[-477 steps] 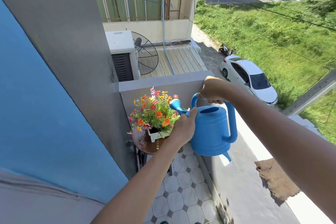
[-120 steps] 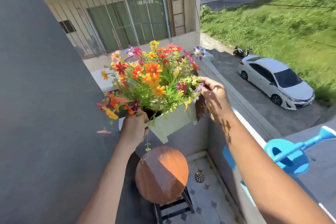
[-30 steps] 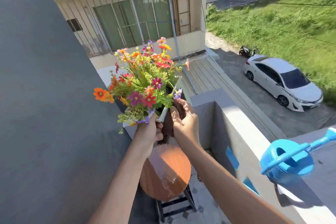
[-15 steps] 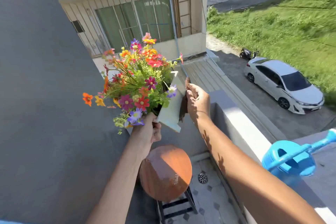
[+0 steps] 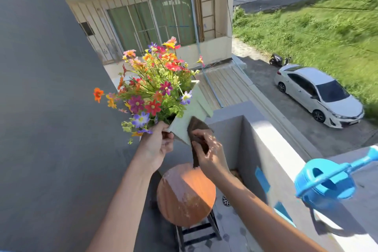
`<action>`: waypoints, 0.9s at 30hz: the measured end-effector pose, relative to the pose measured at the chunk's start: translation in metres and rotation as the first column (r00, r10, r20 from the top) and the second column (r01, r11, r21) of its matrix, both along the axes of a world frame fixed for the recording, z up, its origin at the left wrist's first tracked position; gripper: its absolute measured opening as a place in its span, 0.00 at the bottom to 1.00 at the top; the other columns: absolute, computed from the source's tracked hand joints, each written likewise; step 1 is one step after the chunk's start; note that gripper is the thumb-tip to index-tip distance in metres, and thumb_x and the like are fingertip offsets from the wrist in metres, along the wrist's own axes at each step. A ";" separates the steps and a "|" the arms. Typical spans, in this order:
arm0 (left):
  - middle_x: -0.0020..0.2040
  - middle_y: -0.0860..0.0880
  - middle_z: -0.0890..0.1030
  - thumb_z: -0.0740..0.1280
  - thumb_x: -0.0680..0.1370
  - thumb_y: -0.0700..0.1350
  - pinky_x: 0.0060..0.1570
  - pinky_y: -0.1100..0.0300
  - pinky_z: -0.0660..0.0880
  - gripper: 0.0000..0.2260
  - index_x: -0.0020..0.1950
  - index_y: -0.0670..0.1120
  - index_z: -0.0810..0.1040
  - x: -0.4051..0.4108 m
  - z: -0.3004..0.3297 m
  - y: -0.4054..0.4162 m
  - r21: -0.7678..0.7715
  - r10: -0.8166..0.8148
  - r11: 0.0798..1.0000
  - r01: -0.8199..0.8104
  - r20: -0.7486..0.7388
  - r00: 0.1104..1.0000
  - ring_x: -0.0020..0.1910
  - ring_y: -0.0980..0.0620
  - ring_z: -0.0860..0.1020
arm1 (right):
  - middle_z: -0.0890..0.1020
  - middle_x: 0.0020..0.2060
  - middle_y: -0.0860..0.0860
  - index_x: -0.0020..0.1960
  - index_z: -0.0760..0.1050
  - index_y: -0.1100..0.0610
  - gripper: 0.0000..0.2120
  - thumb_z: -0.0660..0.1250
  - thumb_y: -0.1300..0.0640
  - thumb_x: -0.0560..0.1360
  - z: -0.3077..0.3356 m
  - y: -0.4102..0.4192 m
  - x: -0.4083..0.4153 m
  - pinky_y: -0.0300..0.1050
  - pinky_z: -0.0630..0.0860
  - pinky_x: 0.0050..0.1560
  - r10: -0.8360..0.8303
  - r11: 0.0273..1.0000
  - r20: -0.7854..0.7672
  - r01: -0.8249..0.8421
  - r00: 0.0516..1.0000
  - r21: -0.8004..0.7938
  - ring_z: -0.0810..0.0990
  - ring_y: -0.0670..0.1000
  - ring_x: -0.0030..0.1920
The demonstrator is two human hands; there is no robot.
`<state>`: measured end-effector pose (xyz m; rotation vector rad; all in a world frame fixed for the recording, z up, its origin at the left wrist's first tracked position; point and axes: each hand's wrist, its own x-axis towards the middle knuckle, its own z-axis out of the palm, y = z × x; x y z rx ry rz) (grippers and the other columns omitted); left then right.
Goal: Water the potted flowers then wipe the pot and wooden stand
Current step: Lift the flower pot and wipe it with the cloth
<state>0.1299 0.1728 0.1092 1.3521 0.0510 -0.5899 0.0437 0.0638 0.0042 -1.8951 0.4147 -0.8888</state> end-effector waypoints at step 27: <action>0.31 0.46 0.69 0.59 0.80 0.39 0.20 0.65 0.54 0.09 0.39 0.42 0.69 -0.012 -0.003 -0.021 0.050 -0.112 0.993 0.111 0.031 0.993 0.20 0.57 0.61 | 0.83 0.55 0.51 0.58 0.79 0.57 0.10 0.66 0.62 0.78 0.068 -0.031 0.033 0.44 0.76 0.61 -0.161 0.982 0.233 0.131 0.959 0.139 0.81 0.48 0.58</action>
